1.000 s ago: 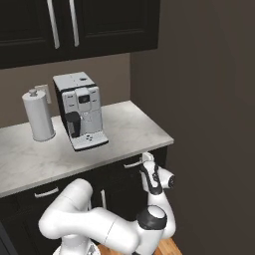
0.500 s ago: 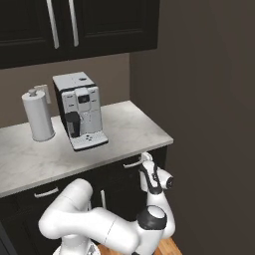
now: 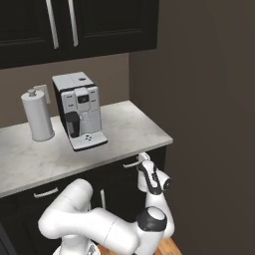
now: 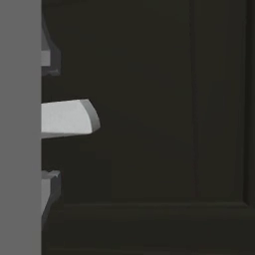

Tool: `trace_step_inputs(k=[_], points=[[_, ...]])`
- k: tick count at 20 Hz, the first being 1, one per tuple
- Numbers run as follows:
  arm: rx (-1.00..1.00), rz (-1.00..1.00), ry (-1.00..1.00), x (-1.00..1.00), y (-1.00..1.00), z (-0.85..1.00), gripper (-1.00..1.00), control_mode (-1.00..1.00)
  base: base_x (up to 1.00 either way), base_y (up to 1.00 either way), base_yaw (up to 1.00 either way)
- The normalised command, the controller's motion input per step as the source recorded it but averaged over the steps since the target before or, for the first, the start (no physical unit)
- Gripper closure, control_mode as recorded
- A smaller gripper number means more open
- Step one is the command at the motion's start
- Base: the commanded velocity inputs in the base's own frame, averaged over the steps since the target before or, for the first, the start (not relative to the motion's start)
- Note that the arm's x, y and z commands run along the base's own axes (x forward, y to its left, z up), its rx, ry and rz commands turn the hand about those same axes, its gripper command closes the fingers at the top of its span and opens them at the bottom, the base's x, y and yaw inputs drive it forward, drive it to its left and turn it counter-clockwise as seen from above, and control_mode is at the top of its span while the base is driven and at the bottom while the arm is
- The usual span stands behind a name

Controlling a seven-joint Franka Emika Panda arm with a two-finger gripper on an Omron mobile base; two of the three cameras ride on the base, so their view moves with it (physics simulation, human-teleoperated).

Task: Take a straw from the drawer in front and place it inside the glass cup on the dining counter.

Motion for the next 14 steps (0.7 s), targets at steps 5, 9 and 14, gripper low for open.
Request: trace_step_inputs(k=[5, 9, 14], points=[[0.01, 0.02, -0.05, 0.0, 0.47, -0.32, 1.0, -1.0, 0.0, 0.0, 0.0], [0.0, 0.01, 0.0, 0.0, 0.42, -0.5, 1.0, -1.0, 0.0, 0.0, 0.0], [0.0, 0.01, 0.0, 0.02, 0.41, -0.53, 1.0, -1.0, 0.0, 0.0, 0.0]])
